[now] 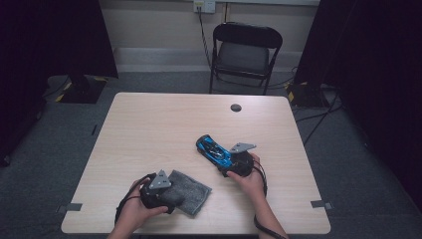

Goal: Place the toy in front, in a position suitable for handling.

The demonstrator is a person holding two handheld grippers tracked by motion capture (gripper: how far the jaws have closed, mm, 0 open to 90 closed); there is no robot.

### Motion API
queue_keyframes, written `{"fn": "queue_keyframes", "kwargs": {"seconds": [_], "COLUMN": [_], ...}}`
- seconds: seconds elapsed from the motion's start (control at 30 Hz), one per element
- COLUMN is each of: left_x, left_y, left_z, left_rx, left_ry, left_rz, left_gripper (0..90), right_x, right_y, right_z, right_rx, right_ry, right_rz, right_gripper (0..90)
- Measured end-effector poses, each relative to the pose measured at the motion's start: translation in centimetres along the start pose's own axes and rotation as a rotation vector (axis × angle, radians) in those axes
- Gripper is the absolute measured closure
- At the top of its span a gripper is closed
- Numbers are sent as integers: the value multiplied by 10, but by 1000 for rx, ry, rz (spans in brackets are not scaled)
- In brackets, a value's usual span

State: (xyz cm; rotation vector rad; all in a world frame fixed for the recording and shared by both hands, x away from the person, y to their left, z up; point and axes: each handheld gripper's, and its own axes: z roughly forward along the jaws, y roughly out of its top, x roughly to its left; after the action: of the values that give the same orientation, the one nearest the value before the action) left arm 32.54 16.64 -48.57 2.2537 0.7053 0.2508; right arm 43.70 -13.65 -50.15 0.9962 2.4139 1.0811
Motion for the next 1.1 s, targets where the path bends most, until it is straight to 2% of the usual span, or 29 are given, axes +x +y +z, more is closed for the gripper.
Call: {"fn": "queue_keyframes", "kwargs": {"seconds": [0.1, 0.27, 0.43, 0.5, 0.53, 0.63, 0.73, 0.8, 0.9, 0.97, 1.03, 1.1], "left_x": [-3, -3, -5, -7, -8, -8, -11, -13, -11, -9, -7, -3], "left_y": [-4, -7, -5, -4, -3, -3, 0, 2, 4, 8, 14, 22], "left_z": [7, 8, 7, 6, 6, 5, 4, 4, 1, -5, -11, -15], "left_rx": [-22, -47, -30, -23, -29, -28, -8, 0, -5, -41, -82, -124], "left_ry": [-6, 2, 10, 15, 9, 25, 39, 39, 17, 15, 24, 30], "left_rz": [28, 22, 17, 18, 22, -9, -2, -6, -27, -53, -55, -76], "left_gripper": [201, 214, 259, 353, 454, 560, 669, 706, 734, 743, 742, 742], "right_x": [0, 1, 1, 1, 1, 1, 1, 1, 1, 1, 1, 1], "right_y": [0, 0, 0, 0, 0, 0, 0, 0, 0, 0, 0, 0], "right_z": [0, 0, 0, 0, 0, 0, 0, 0, 0, 0, 0, 0], "right_rx": [0, 0, -1, -1, -1, 0, 0, 0, 0, 0, 0, 0], "right_ry": [-1, -4, -4, -5, -5, -7, -8, -8, -10, -10, -11, -10], "right_rz": [1, 3, 3, 4, 4, 6, 7, 8, 9, 9, 10, 10], "right_gripper": [235, 235, 235, 235, 235, 235, 235, 235, 235, 235, 235, 235]}}
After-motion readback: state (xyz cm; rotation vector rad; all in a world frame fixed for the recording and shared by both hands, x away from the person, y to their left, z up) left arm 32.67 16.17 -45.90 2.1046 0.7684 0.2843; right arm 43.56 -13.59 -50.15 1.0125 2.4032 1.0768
